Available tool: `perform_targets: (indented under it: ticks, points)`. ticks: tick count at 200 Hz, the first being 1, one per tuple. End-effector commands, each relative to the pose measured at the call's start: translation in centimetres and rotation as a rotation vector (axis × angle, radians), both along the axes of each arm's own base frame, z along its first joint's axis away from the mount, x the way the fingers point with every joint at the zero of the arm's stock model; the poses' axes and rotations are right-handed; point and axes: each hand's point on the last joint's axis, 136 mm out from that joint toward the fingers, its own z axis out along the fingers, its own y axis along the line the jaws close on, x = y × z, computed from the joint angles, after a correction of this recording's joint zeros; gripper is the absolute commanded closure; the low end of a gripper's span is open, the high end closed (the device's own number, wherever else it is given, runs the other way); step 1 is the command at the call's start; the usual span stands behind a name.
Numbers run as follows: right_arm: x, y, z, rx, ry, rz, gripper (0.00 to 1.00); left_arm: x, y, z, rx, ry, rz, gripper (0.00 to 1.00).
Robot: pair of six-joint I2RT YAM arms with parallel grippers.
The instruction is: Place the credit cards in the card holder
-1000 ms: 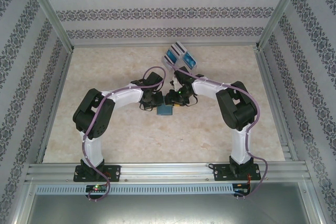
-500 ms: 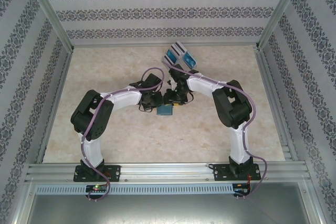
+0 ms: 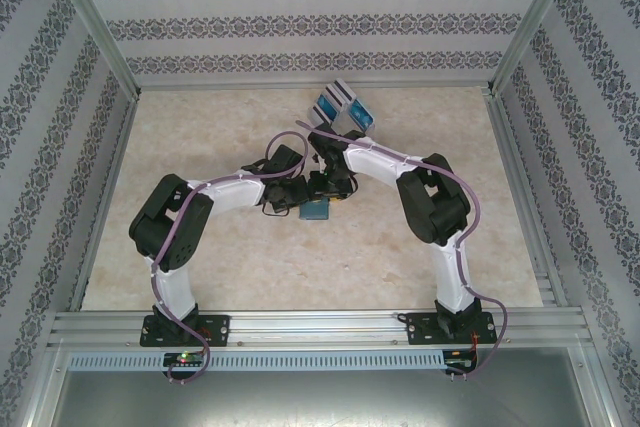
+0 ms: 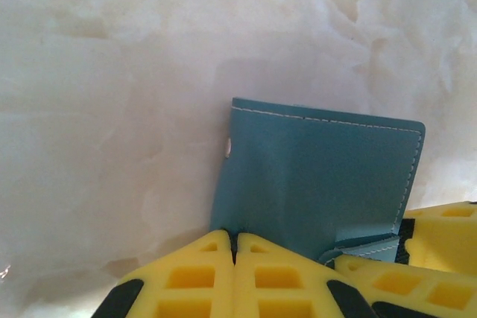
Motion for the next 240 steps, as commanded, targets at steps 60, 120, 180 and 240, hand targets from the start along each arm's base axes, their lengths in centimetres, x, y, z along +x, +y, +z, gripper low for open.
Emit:
perform_targets:
  ticks: [60, 120, 180, 240]
  points:
    - [-2.4, 1.9, 3.1, 0.262, 0.000, 0.089, 0.53, -1.7, -5.7, 1.1, -0.149, 0.026, -0.213, 1.00]
    - [-0.5, -0.6, 6.5, 0.359, -0.077, 0.065, 0.52, -0.1, -4.6, 4.6, -0.058, -0.048, -0.223, 0.98]
    - [-0.6, -1.4, 3.7, 0.362, -0.024, 0.031, 0.50, 0.1, -4.2, 4.4, -0.040, -0.045, -0.218, 0.97]
    - [-1.1, -1.4, -1.4, 0.414, 0.079, -0.020, 0.50, -0.6, -4.5, 1.4, -0.069, 0.019, -0.210, 0.98]
